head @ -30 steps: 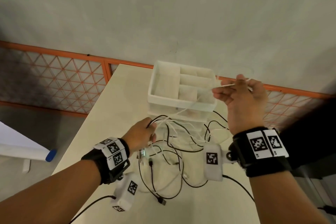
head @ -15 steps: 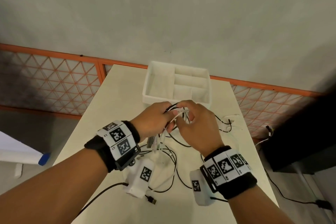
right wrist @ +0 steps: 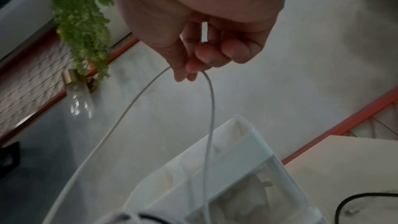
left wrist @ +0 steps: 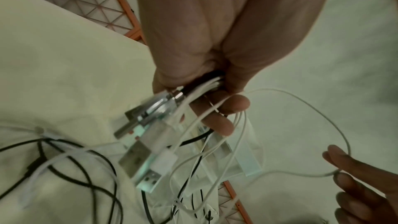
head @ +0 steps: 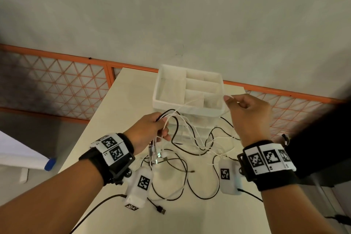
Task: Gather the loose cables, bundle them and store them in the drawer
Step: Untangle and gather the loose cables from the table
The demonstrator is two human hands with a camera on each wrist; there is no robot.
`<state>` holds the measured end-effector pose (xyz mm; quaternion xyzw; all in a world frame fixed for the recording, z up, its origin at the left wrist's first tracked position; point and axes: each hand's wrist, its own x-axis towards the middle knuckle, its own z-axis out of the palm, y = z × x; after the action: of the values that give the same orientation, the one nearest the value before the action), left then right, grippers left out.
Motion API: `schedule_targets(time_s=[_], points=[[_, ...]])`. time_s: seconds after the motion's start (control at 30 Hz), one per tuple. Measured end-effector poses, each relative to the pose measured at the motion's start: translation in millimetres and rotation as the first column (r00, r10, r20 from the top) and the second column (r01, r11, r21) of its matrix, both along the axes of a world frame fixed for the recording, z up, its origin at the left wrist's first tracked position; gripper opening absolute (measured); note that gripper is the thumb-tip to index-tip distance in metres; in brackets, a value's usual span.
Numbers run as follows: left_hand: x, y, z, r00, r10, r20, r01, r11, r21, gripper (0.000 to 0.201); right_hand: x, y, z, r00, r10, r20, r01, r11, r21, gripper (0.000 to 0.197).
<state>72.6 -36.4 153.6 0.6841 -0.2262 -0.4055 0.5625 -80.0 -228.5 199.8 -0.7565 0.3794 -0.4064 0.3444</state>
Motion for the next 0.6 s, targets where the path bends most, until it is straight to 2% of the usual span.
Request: schedule_targets(time_s=[0.07, 0.13, 0.23, 0.3, 0.4, 0.47, 0.5, 0.6], points=[[-1, 1, -1, 0.997, 0.005, -0.083, -0.008, 0.999, -0.042, 0.022, -2, -3, 4, 0.999, -0.027, 0.025, 0.027, 1.0, -0.001, 0.009], [-2, 2, -1, 0.994, 0.012, -0.106, -0.018, 0.999, -0.05, 0.019, -2, -6, 3, 0.999, -0.034, 0.006, 0.034, 0.999, -0.018, 0.012], [-2, 2, 0, 0.992, 0.046, -0.12, -0.053, 0.997, -0.056, 0.017, -2, -16, -18, 0.985, -0.03, -0.169, 0.034, 0.999, 0.022, 0.023], [2, 2, 4, 0.988, 0.083, -0.129, -0.093, 0.993, -0.07, 0.02, -6, -32, -45, 0.952, -0.055, -0.302, 0.096, 0.987, 0.125, 0.025], [7, 5, 14, 0.997, 0.075, -0.032, -0.077, 0.995, -0.06, 0.034, -16, -46, -67, 0.891, 0.012, -0.453, 0.142, 0.942, 0.305, 0.023], [8, 6, 17, 0.996, 0.025, 0.091, -0.025, 1.0, 0.002, 0.041, -18, -49, -60, 0.919, 0.022, -0.393, 0.122, 0.933, 0.339, 0.014], [9, 5, 16, 0.989, -0.002, 0.147, -0.003, 0.999, 0.037, 0.042, -17, -50, -51, 0.952, 0.005, -0.305, 0.102, 0.937, 0.333, 0.011], [7, 3, 11, 0.953, -0.091, 0.289, 0.054, 0.989, 0.135, 0.04, -13, -49, -12, 1.0, 0.001, -0.012, 0.001, 0.984, 0.176, 0.018]])
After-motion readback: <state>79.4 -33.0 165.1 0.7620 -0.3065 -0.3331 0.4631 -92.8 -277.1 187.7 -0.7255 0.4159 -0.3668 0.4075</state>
